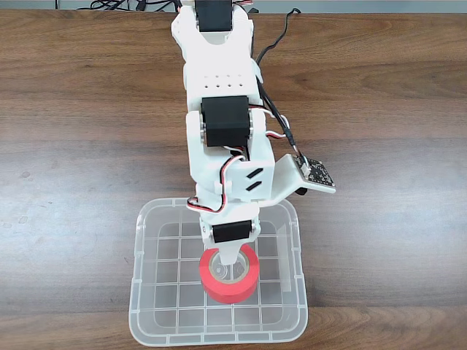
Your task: Grab the tape and place it in the box.
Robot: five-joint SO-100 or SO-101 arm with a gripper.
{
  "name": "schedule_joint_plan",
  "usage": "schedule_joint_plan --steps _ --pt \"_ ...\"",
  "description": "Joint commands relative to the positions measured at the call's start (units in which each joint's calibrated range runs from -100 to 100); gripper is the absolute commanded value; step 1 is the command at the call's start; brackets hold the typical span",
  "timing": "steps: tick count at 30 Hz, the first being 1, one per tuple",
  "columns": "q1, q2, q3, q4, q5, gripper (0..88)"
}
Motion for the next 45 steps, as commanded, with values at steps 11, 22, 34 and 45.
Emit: schedule_joint_plan --steps 11,22,34,45 --pt "0.5 -2.4 -6.0 2.7 -0.1 16.0" --pt "0.5 -2.9 -6.2 4.1 -0.1 16.0" --pt "0.9 -8.1 -6.3 8.7 -0.1 9.9" --pt "0.2 -19.4 -5.5 23.6 -1.1 1.3"
